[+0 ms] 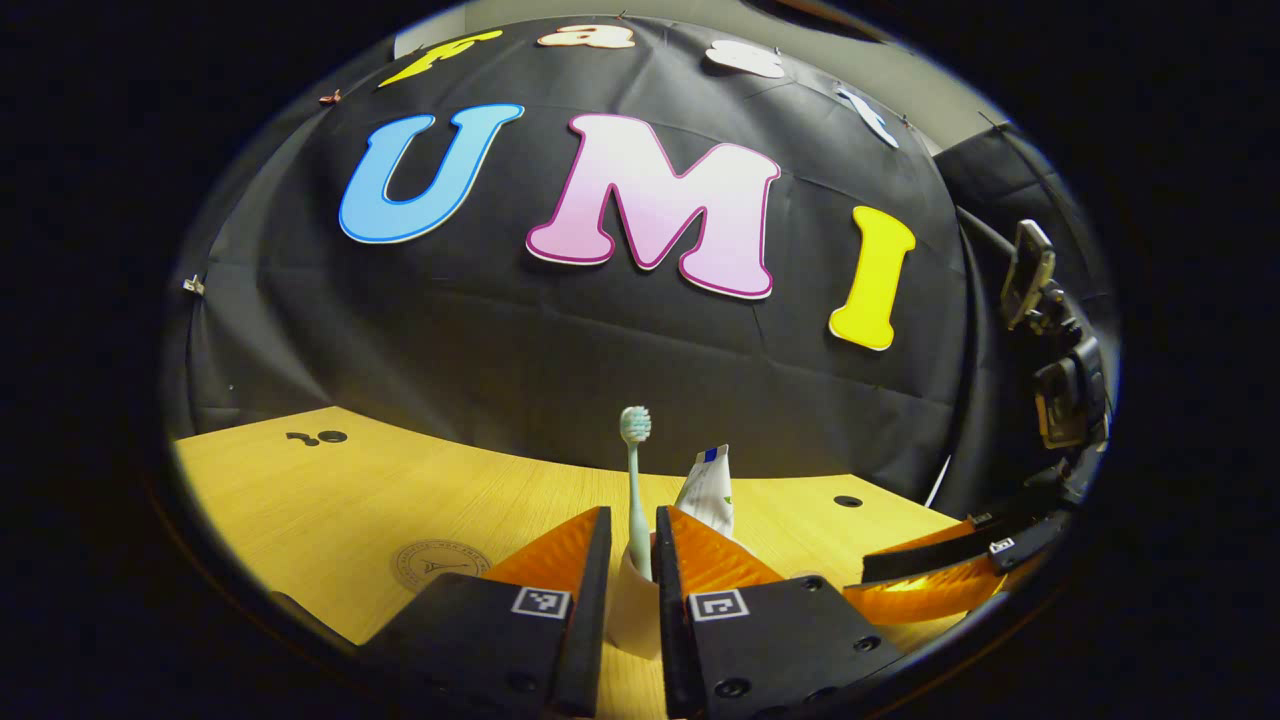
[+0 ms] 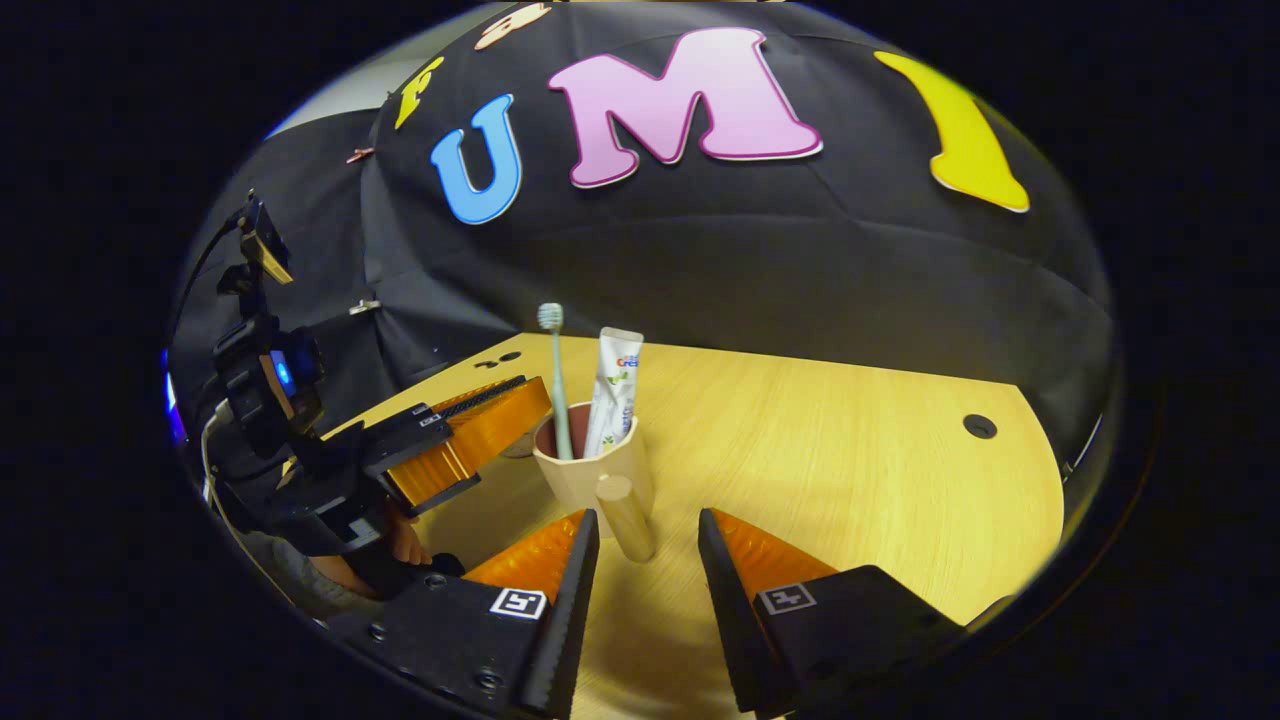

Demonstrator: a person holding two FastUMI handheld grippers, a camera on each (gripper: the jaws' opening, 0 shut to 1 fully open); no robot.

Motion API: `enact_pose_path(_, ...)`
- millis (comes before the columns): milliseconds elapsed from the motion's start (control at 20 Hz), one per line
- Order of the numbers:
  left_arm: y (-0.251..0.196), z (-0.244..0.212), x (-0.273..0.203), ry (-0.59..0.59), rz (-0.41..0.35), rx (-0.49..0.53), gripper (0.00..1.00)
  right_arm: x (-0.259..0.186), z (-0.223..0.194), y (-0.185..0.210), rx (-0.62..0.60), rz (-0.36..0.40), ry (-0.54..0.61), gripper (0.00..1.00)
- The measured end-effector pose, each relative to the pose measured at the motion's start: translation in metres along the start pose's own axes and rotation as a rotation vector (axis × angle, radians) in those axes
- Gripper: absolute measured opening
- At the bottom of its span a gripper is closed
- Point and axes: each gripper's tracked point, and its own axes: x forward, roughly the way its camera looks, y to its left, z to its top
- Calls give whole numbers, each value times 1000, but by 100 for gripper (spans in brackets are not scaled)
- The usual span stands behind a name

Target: Put the toothbrush and toothpaste on the desktop into the cup, then pick up the cup and place it on the coaster on the desktop.

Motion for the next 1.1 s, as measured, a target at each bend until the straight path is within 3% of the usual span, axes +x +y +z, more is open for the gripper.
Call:
enact_pose_path(50,4,1,-7,1,2,4,43,3,-1,1,-21,13,34,62)
enact_pose_path(100,10,2,-18,4,8,9,35,5,-4,1,-42,22,70,62)
enact_pose_path(150,20,2,-33,10,18,18,36,10,-7,4,-71,43,119,62)
enact_pose_path(200,27,-1,-45,20,28,20,46,13,-12,7,-92,65,163,63)
enact_pose_path(300,42,-7,-73,58,50,-7,46,19,-19,11,-138,98,240,64)
enact_pose_path(350,48,-10,-86,79,58,-34,36,24,-20,12,-162,109,274,64)
enact_pose_path(500,65,-17,-125,127,96,-98,37,41,-24,15,-221,137,356,64)
enact_pose_path(700,107,-21,-164,137,234,-21,37,62,-33,18,-309,170,471,63)
enact_pose_path(750,114,-22,-171,145,250,-5,37,66,-38,19,-335,176,499,55)
enact_pose_path(800,121,-24,-175,149,266,2,37,71,-42,20,-364,181,525,63)
enact_pose_path(900,129,-25,-183,148,290,-10,32,74,-48,21,-371,181,565,63)
enact_pose_path(1000,134,-27,-186,149,303,-15,37,78,-50,17,-386,170,592,55)
enact_pose_path(1050,135,-28,-187,149,307,-13,46,80,-52,14,-384,167,610,43)
enact_pose_path(1100,135,-28,-189,148,308,-9,36,79,-55,15,-368,166,630,42)
